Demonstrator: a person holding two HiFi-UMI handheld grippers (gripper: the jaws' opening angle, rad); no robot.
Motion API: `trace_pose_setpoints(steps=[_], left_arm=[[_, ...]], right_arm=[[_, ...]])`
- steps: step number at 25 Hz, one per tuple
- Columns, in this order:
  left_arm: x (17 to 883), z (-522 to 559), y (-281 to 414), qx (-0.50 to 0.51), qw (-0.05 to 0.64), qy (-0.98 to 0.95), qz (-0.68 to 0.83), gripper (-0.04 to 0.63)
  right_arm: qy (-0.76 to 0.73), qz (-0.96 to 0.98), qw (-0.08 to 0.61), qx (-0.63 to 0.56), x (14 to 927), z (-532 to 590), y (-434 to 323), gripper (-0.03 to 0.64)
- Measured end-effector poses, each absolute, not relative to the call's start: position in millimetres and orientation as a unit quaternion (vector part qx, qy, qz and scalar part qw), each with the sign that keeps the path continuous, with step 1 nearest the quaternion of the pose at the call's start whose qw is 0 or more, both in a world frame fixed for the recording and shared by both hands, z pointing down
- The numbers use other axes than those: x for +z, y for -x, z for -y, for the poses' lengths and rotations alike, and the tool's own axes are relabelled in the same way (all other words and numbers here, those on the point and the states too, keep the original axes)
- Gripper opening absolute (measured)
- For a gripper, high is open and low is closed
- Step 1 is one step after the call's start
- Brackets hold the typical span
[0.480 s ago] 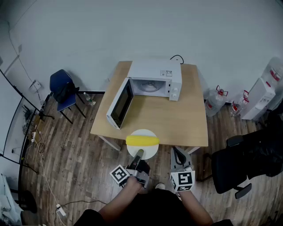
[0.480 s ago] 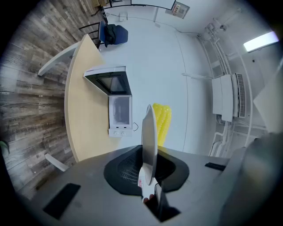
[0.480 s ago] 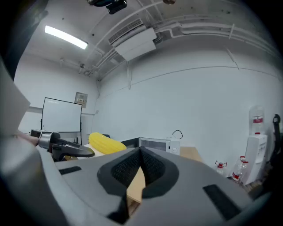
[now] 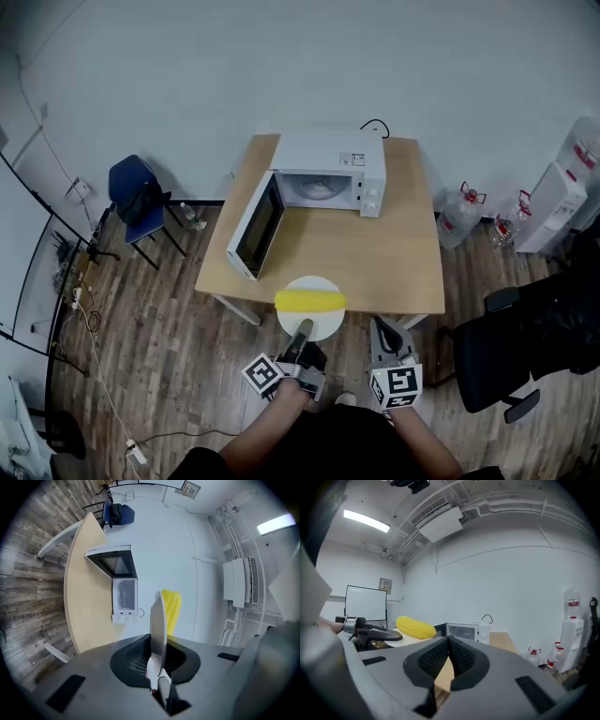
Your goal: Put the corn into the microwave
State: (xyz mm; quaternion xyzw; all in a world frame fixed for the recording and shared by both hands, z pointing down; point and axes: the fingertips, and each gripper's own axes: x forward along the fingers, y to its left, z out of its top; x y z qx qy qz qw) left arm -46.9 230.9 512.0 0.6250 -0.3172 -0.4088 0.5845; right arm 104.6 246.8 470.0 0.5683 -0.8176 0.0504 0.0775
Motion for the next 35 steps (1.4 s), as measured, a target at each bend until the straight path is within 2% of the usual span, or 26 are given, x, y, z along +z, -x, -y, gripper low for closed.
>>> trace_pose_setpoints(steps=[19, 35], left_arm=[[528, -230, 37, -0.400, 0.582, -0.623, 0.335, 0.031], [536, -137, 22, -0.378, 0.585, -0.641, 0.322, 0.031]], right_arm=[[-0.561, 0.821, 0.082, 0.073, 496, -255, -121, 0.060], [-0.566, 0.813, 0.108, 0.078, 506, -175, -132, 0.058]])
